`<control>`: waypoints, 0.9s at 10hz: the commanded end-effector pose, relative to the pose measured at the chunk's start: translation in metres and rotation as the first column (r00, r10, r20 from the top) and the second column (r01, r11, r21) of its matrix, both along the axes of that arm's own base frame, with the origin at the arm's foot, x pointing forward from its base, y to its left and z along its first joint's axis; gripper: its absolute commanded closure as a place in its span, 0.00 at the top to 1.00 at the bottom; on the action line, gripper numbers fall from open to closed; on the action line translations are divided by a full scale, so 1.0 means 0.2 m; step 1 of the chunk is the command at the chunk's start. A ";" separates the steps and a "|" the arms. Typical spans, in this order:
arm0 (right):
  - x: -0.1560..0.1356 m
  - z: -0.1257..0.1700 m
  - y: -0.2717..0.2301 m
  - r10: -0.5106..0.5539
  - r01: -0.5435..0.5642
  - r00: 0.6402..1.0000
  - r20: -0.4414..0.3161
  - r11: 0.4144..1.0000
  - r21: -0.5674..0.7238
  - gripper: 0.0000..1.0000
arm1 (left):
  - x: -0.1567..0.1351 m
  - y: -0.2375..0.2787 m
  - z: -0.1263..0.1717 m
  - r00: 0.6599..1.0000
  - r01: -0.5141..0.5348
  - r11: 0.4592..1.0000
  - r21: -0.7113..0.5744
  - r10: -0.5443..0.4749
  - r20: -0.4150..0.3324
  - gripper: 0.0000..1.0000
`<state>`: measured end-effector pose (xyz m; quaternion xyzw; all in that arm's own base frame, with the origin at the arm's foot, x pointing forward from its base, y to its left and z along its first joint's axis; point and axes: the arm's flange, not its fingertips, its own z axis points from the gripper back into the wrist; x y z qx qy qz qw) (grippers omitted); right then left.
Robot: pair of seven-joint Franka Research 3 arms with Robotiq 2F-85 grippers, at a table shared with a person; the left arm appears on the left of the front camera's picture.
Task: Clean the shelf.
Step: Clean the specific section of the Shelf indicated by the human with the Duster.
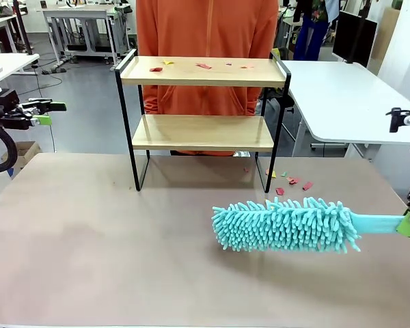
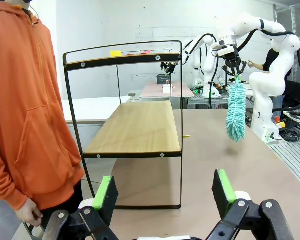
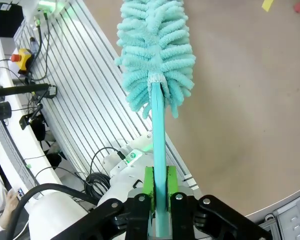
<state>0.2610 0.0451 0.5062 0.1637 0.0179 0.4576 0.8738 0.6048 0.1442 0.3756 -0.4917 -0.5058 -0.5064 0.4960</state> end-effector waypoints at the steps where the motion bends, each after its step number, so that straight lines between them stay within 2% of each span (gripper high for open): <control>1: 0.00 0.01 0.01 -0.023 0.023 1.000 -0.002 1.000 0.006 0.13 | -0.01 -0.01 0.01 1.000 -0.002 1.000 0.003 0.002 0.015 1.00; 9: 0.00 0.01 0.01 -0.023 0.023 1.000 -0.002 1.000 0.006 0.13 | -0.01 -0.01 0.01 1.000 -0.002 1.000 0.003 0.002 0.015 1.00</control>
